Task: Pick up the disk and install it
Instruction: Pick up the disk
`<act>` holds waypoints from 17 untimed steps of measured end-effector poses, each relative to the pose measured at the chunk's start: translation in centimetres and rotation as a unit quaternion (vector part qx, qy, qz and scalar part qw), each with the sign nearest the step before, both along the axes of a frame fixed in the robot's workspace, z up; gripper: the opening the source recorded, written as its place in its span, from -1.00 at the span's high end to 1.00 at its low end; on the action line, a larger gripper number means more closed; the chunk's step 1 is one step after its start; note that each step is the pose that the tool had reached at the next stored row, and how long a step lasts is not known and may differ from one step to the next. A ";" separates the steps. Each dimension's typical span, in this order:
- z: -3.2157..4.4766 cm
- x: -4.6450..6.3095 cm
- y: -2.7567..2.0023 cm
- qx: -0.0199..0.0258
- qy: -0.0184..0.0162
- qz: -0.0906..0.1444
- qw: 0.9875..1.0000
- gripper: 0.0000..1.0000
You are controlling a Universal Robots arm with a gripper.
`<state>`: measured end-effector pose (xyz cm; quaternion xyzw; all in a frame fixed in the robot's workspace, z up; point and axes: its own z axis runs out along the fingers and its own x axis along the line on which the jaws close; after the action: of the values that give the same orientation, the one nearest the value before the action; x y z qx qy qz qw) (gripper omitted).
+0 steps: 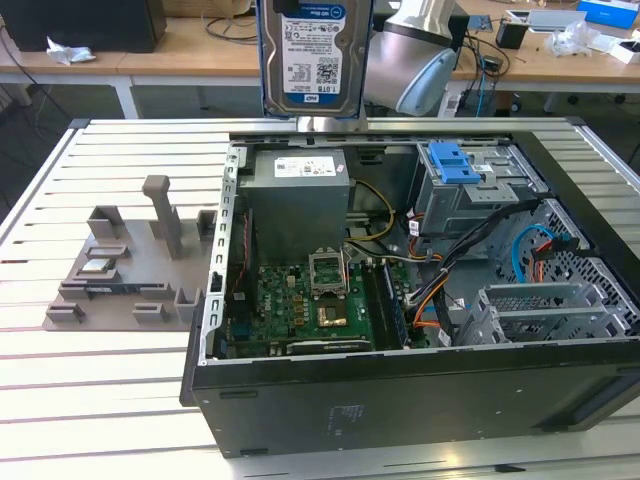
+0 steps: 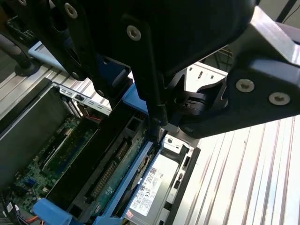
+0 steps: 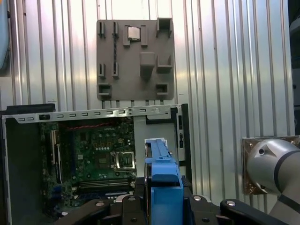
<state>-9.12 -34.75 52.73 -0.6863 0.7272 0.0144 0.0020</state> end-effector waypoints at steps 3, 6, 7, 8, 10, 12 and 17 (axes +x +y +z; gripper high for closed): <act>0.00 0.0 -0.32 0.000 0.000 0.000 1.000 0.26; -0.01 0.1 -0.83 0.000 0.000 0.000 1.000 0.26; -0.01 0.2 -0.98 0.000 0.000 0.000 1.000 0.26; -0.02 0.2 -1.17 0.000 0.000 0.000 1.000 0.26; -0.02 0.2 -1.45 0.000 0.000 0.000 1.000 0.26; -0.03 0.2 -2.22 0.000 0.000 0.000 1.000 0.26; -0.05 0.3 -4.18 0.000 0.000 0.000 1.000 0.26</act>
<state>-8.82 -38.93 52.68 -0.6863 0.7272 0.0144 0.0020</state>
